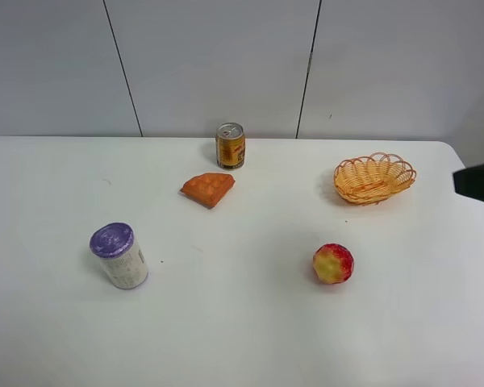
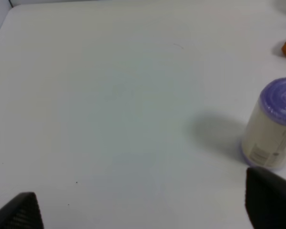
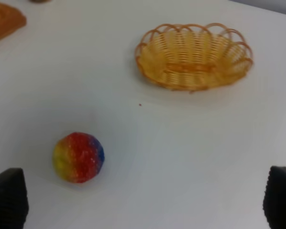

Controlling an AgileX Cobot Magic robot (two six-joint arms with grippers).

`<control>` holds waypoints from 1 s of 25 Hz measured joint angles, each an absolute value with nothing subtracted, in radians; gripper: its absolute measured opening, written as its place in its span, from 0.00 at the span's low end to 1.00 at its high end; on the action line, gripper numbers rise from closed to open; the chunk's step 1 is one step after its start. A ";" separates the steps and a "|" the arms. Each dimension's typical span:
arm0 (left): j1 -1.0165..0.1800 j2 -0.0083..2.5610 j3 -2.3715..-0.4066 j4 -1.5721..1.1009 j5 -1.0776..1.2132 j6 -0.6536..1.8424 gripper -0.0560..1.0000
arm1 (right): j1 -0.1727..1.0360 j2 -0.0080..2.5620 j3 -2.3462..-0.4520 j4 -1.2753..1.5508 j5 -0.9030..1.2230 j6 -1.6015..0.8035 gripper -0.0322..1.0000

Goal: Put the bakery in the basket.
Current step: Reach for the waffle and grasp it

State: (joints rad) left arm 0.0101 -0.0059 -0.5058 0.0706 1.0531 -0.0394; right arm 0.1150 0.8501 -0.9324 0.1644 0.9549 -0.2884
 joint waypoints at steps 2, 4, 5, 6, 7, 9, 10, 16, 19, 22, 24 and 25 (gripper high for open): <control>0.010 -0.006 -0.506 0.071 1.053 -0.039 0.85 | 0.209 1.012 -1.030 0.156 0.949 -0.359 0.99; 0.010 -0.006 -0.506 0.071 1.053 -0.039 0.85 | 0.299 1.182 -1.155 0.148 0.949 -0.403 0.99; 0.010 -0.006 -0.506 0.071 1.053 -0.039 0.85 | 0.345 1.250 -1.212 0.140 0.949 -0.415 0.99; 0.010 -0.006 -0.506 0.071 1.053 -0.039 0.85 | 0.387 1.326 -1.284 0.132 0.950 -0.428 0.99; 0.010 -0.006 -0.506 0.071 1.053 -0.039 0.85 | 0.419 1.403 -1.360 0.128 0.957 -0.442 0.99; 0.010 -0.006 -0.506 0.071 1.053 -0.039 0.85 | 0.487 1.551 -1.502 0.125 0.995 -0.463 0.99; 0.010 -0.006 -0.506 0.071 1.053 -0.039 0.85 | 0.512 1.632 -1.578 0.127 1.019 -0.469 0.99; 0.010 -0.006 -0.506 0.071 1.053 -0.039 0.85 | 0.619 2.020 -1.932 0.135 1.107 -0.493 0.99; 0.010 -0.006 -0.506 0.071 1.053 -0.039 0.85 | 0.628 2.122 -2.024 0.160 1.093 -0.492 0.99; 0.010 -0.006 -0.506 0.071 1.053 -0.039 0.85 | 0.628 2.160 -2.059 0.191 1.041 -0.490 0.99; 0.010 -0.006 -0.506 0.071 1.053 -0.039 0.85 | 0.628 2.160 -2.064 0.203 1.014 -0.490 0.99; 0.010 -0.006 -0.506 0.071 1.053 -0.039 0.85 | 0.628 2.160 -2.066 0.206 1.003 -0.490 0.99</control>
State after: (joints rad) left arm 0.0101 -0.0059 -0.5058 0.0706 1.0531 -0.0394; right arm 0.6276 2.1600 -2.0664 0.2057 1.0034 -0.4898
